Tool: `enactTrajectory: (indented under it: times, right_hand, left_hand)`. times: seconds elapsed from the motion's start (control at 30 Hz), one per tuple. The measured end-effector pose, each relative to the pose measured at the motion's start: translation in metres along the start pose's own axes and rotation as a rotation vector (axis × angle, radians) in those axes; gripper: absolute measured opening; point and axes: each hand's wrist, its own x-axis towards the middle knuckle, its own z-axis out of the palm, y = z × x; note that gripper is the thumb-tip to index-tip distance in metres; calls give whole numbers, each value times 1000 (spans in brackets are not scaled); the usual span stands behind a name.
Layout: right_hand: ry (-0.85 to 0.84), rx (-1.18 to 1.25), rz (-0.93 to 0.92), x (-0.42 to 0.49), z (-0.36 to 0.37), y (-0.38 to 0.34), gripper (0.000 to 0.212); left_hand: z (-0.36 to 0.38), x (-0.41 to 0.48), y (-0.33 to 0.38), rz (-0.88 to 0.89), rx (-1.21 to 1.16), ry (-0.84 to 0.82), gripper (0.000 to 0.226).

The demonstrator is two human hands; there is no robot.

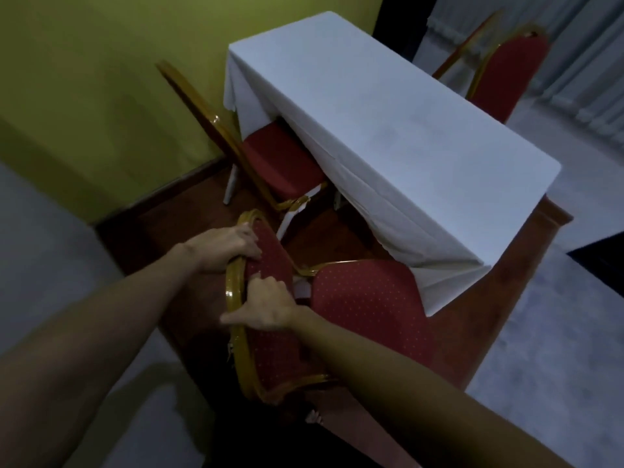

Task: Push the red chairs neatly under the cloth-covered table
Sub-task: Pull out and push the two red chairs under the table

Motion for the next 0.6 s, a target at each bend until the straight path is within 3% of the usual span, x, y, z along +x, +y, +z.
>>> enactTrajectory:
  times: [0.17,0.3,0.4,0.6]
  right_hand:
    - [-139,-106,-164,-34,40,-34,108]
    - [-215,-196,-243,-42,42,-43,97]
    - [-243,-245,-281,-39,30,-32,87]
    - [-179,-261,-294,-34,-10,18,91]
  left_hand:
    - [42,-93,27,-220,-2,88,47]
    - [61,-121,35,-363,121,30,45]
    - [67,-122,40,-427,108,102,42]
    - [43,-69,53,-418,-103,136,42]
